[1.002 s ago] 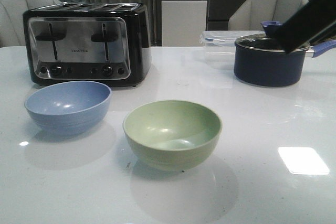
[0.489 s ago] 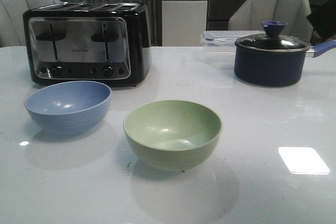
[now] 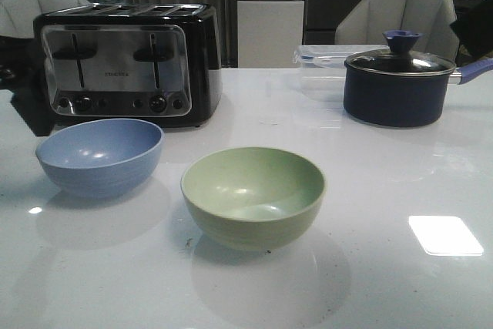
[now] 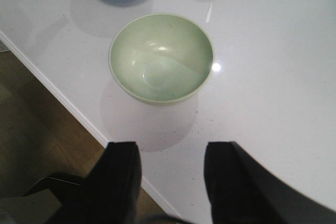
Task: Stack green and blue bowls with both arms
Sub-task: 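Lower the left gripper onto the rim of the light blue bowl and grasp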
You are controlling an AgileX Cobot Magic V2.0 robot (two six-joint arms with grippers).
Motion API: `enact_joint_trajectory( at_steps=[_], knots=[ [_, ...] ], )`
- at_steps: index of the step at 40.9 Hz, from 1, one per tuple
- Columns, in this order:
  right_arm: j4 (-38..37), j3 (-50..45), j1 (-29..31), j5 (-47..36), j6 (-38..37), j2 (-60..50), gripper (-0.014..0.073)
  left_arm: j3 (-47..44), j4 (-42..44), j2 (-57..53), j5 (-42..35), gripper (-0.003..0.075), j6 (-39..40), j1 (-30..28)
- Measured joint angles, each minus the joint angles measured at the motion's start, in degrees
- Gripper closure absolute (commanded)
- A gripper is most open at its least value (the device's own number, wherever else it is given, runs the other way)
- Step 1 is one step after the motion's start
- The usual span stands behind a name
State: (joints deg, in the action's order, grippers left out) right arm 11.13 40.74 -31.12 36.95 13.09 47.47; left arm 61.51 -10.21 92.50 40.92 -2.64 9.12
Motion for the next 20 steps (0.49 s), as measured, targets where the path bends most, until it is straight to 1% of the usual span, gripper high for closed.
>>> enact_joint_trajectory(
  at_steps=[5,8,11,14,18,19,20],
  knots=[
    [0.0,0.0,0.0,0.0,0.0,0.0,0.018,4.0,-0.1,5.9,0.0,0.0068,0.0,0.9],
    [0.0,0.0,0.0,0.0,0.0,0.0,0.018,6.3,-0.2,9.1,-0.3,0.0094,0.0,1.1],
    [0.0,0.0,0.0,0.0,0.0,0.0,0.018,8.1,-0.5,11.5,-0.4,0.015,0.0,1.4],
    [0.0,0.0,0.0,0.0,0.0,0.0,0.018,9.5,-0.5,13.5,-0.5,0.0229,0.0,1.4],
    [0.0,0.0,0.0,0.0,0.1,0.0,0.018,10.4,-0.5,15.1,-0.7,0.0367,0.0,1.4],
    [0.0,0.0,0.0,0.0,0.1,0.0,0.018,10.5,-0.5,15.2,-0.7,0.0384,0.0,1.4],
    [0.0,0.0,0.0,0.0,0.1,0.0,0.018,10.5,-0.5,15.2,-0.7,0.0418,0.0,1.4]
  ],
)
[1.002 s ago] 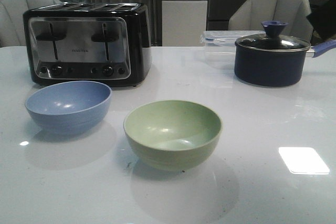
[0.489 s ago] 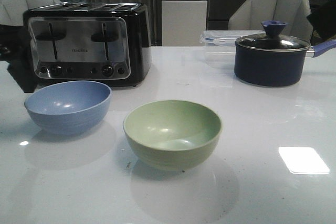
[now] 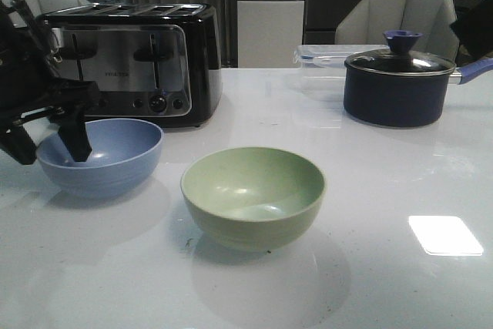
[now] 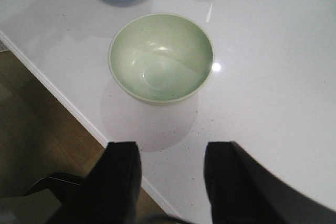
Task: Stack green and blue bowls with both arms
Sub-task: 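Lower the left gripper onto the rim of the light blue bowl and grasp, then lift the blue bowl with the left gripper over the green bowl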
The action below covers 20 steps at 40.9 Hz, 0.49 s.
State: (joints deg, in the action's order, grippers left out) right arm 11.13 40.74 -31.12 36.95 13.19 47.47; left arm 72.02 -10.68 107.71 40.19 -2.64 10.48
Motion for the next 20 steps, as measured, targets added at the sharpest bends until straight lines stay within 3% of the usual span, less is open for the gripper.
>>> enact_joint_trajectory(
  at_steps=[10,20],
  knots=[
    [0.0,0.0,0.0,0.0,0.0,0.0,0.018,0.3,0.0,0.1,-1.4,0.0631,0.0,0.0],
    [0.0,0.0,0.0,0.0,0.0,0.0,0.018,0.3,0.0,-0.2,-0.6,0.0627,0.0,0.3]
  ],
)
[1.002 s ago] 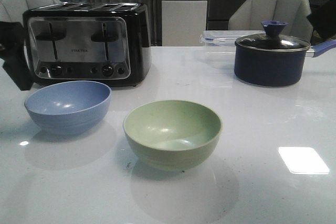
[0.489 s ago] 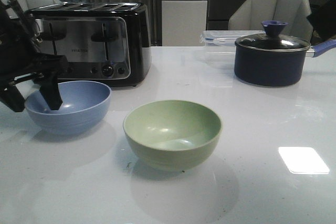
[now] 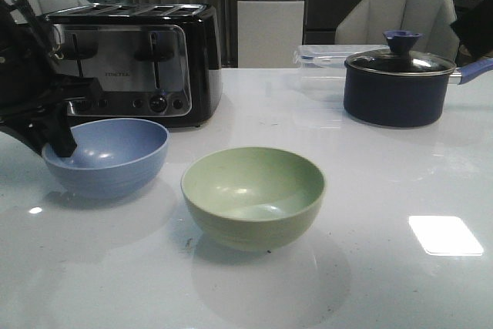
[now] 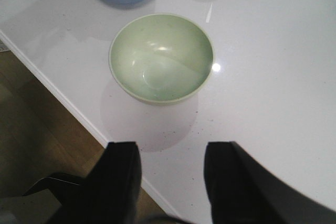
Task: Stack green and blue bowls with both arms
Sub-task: 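Lift the blue bowl with the left gripper over the green bowl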
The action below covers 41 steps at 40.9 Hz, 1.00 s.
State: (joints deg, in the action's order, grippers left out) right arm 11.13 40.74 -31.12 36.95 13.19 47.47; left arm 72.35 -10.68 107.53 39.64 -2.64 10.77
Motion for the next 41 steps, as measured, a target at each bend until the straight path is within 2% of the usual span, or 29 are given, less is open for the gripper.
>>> enact_joint_trajectory(
  at_steps=[12,20,30,41],
  knots=[
    [0.0,0.0,0.0,0.0,0.0,0.0,0.018,4.2,0.2,-6.3,6.5,0.0627,-1.1,4.3],
    [0.0,0.0,0.0,0.0,0.1,0.0,0.018,8.7,0.2,-9.2,10.7,0.0627,-1.5,10.6],
    [0.0,0.0,0.0,0.0,0.1,0.0,0.018,9.6,-0.1,-8.7,11.4,0.0627,-1.5,20.1],
    [0.0,0.0,0.0,0.0,0.1,0.0,0.018,9.7,-0.3,-3.6,9.9,0.0627,-1.5,22.3]
  ],
)
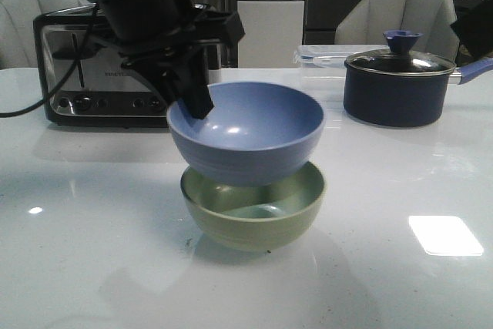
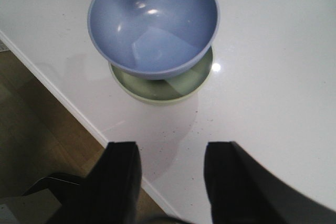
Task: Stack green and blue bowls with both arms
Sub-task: 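Lift the blue bowl with the left gripper over the green bowl, then lower the blue bowl into the green bowl and open the left gripper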
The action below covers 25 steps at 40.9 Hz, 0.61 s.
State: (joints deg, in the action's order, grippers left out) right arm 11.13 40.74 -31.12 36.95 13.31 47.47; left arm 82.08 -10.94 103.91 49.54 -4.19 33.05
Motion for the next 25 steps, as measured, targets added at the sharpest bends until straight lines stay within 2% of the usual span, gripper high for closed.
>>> enact_joint_trajectory(
  at_steps=[6,9,14,18,20,25],
  knots=[
    [0.0,0.0,0.0,0.0,0.0,0.0,0.018,0.0,-0.6,2.9,-0.8,0.0624,0.0,0.0],
    [0.0,0.0,0.0,0.0,0.0,0.0,0.018,0.0,-1.1,4.3,-1.1,0.0596,0.0,0.0],
    [0.0,0.0,0.0,0.0,0.0,0.0,0.018,0.0,-1.9,5.7,-1.3,0.0481,0.0,0.0],
    [0.0,0.0,0.0,0.0,0.0,0.0,0.018,0.0,-2.7,6.4,-1.4,0.0356,0.0,0.0],
    [0.0,0.0,0.0,0.0,0.0,0.0,0.018,0.1,-3.0,6.5,-1.5,0.0331,0.0,0.0],
    [0.0,0.0,0.0,0.0,0.0,0.0,0.018,0.3,-3.1,6.3,-2.4,0.033,-0.1,0.0]
  ],
)
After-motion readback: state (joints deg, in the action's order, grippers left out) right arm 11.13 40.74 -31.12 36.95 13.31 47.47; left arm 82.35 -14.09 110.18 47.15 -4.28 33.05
